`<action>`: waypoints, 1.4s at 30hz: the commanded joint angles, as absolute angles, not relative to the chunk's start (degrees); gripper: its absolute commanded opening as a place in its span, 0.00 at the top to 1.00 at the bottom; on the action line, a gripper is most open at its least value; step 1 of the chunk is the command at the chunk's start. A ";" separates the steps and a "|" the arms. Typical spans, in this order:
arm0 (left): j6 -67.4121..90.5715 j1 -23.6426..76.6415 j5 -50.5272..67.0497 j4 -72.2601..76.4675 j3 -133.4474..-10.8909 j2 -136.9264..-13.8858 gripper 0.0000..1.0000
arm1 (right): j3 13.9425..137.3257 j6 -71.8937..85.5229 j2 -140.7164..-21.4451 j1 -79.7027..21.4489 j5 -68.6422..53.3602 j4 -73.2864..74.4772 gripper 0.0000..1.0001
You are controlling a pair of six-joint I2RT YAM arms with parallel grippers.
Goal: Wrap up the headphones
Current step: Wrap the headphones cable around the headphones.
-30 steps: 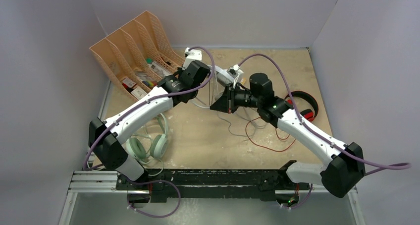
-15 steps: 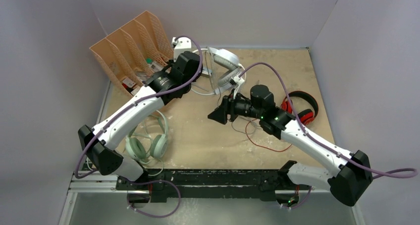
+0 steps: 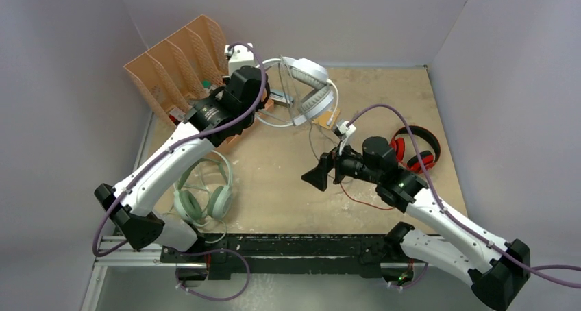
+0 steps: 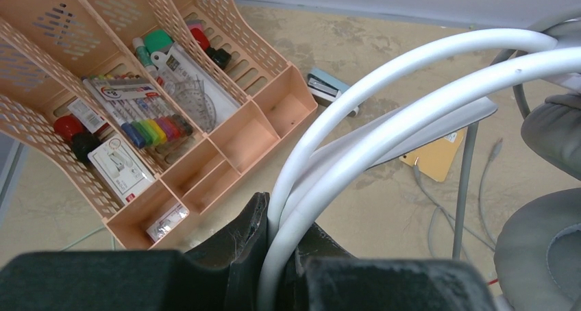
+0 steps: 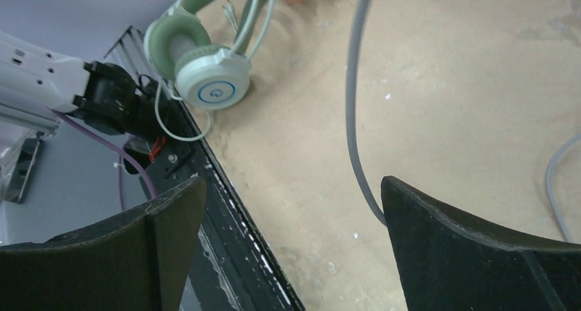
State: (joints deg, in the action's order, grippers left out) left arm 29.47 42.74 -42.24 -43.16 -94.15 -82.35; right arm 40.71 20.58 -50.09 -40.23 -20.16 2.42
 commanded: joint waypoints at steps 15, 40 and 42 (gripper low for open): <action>34.05 42.11 -39.33 -40.79 -103.40 -75.79 1.00 | 17.66 16.48 -56.58 -33.61 -18.30 -45.43 0.02; 33.88 42.21 -34.41 -43.95 -114.06 -75.15 1.00 | 28.01 24.12 -95.93 -31.83 -24.24 -81.86 0.34; 33.84 42.16 -33.97 -44.35 -114.86 -75.55 1.00 | 29.77 23.82 -97.88 -32.67 -24.30 -82.65 0.38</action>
State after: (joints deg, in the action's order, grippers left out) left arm 30.92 42.41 -35.73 -49.23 -109.75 -76.90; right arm 25.45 22.59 -95.39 -31.20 -22.33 -73.71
